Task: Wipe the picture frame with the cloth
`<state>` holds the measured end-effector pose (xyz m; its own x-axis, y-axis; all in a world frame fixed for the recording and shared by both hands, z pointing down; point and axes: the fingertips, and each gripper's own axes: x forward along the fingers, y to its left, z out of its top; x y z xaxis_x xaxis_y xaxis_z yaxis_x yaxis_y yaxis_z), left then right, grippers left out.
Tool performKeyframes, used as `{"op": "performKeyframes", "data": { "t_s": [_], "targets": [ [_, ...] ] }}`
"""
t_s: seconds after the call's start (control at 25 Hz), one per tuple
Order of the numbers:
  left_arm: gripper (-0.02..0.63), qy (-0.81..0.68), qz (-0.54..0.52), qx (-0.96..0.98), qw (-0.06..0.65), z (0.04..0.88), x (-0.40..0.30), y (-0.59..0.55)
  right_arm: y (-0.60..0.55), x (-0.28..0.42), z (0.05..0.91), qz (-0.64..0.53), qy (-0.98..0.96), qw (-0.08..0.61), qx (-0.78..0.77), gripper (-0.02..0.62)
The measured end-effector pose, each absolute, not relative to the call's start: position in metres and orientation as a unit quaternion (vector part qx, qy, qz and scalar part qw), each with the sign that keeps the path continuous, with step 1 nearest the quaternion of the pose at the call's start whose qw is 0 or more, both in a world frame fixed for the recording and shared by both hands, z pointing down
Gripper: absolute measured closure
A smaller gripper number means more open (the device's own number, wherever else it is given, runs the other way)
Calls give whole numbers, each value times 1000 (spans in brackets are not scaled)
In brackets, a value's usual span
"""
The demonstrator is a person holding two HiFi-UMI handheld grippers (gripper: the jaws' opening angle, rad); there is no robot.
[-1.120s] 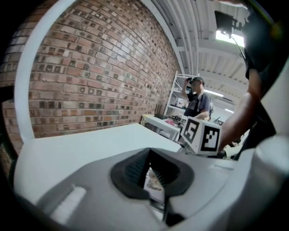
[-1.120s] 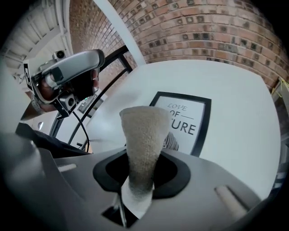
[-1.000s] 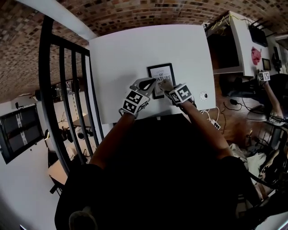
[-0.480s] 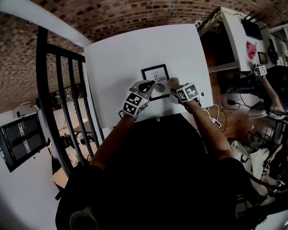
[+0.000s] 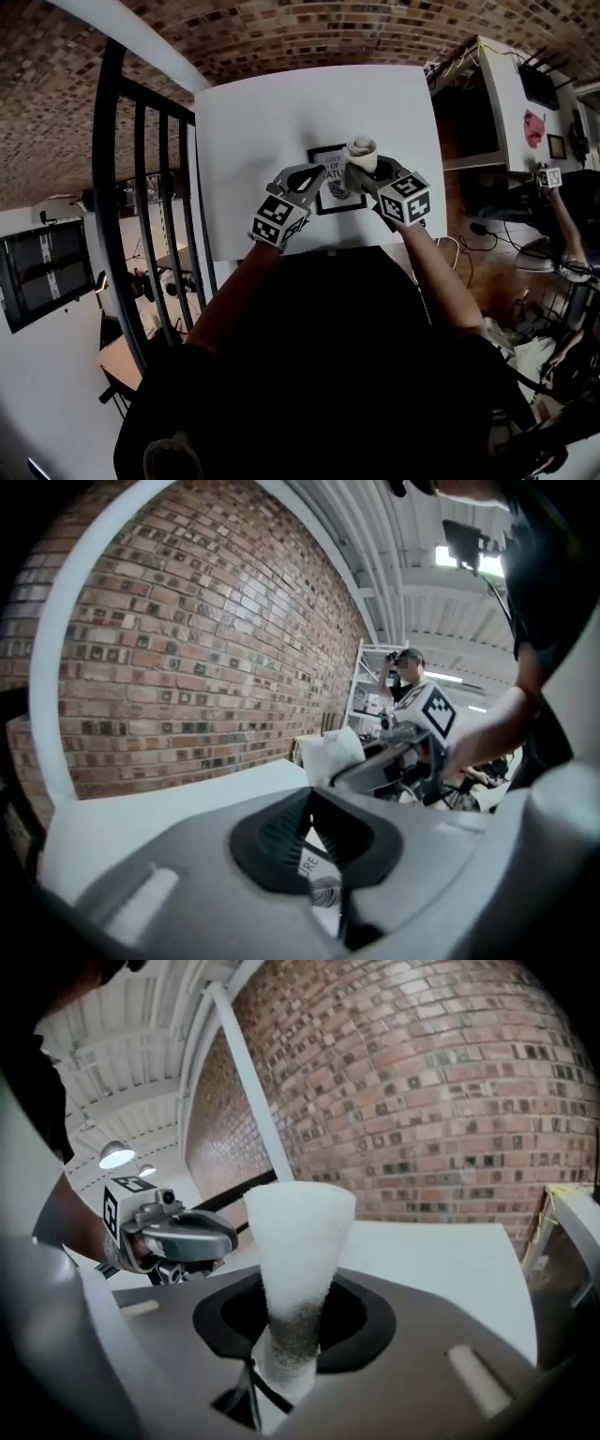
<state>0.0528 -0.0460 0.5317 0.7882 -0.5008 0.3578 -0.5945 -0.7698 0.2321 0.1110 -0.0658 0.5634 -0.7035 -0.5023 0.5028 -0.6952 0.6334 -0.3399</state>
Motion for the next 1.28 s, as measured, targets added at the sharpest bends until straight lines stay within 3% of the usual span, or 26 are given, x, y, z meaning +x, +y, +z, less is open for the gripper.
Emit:
{"op": "performKeyframes", "data": {
  "t_s": [0.48, 1.28],
  "targets": [
    [604, -330, 34, 939, 92, 421, 55, -50, -72, 85, 428, 88, -944, 55, 312, 486],
    [604, -359, 34, 927, 103, 420, 49, -37, -54, 80, 408, 54, -958, 58, 275, 488]
  ]
}}
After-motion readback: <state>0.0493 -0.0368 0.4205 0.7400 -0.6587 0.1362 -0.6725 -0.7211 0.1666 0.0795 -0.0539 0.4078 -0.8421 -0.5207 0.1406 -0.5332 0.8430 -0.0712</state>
